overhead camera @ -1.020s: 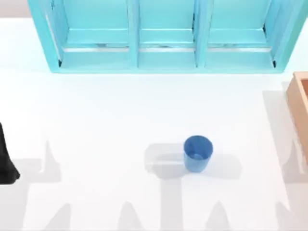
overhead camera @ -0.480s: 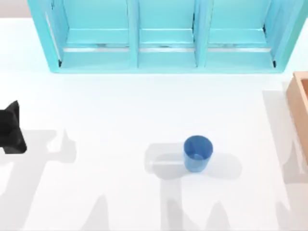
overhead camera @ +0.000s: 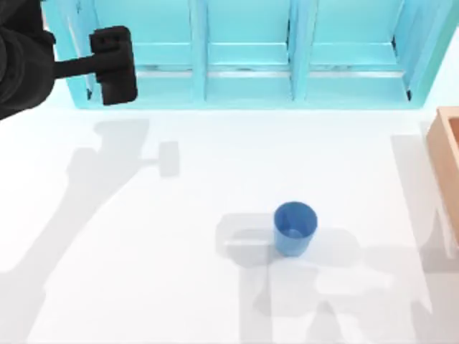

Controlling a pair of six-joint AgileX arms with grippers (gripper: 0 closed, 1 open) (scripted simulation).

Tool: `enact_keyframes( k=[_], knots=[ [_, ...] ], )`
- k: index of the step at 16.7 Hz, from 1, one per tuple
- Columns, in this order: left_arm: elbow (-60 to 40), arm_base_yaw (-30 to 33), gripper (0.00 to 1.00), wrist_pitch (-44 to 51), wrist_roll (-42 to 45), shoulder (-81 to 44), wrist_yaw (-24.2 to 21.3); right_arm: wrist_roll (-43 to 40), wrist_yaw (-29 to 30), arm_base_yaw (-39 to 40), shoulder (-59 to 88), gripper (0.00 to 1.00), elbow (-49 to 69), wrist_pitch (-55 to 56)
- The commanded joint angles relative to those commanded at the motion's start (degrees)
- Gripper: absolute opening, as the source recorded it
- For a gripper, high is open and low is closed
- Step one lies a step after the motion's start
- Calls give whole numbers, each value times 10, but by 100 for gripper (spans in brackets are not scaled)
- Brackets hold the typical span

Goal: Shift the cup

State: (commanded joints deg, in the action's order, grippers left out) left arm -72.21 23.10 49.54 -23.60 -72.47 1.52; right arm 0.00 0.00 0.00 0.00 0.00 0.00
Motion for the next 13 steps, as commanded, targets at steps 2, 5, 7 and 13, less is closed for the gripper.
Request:
enact_keyframes(
  k=[2, 5, 7, 13],
  knots=[
    [-128, 42, 100, 78, -41, -116, -1, 0, 0, 0, 0, 100, 0, 0],
    [-317, 105, 100, 191, -101, -285, -4, 0, 0, 0, 0, 100, 0, 0],
    [-437, 146, 100, 261, -139, -390, -7, 0, 0, 0, 0, 100, 0, 0],
    [-733, 248, 100, 426, -230, -648, -15, 0, 0, 0, 0, 100, 0, 0]
  ],
)
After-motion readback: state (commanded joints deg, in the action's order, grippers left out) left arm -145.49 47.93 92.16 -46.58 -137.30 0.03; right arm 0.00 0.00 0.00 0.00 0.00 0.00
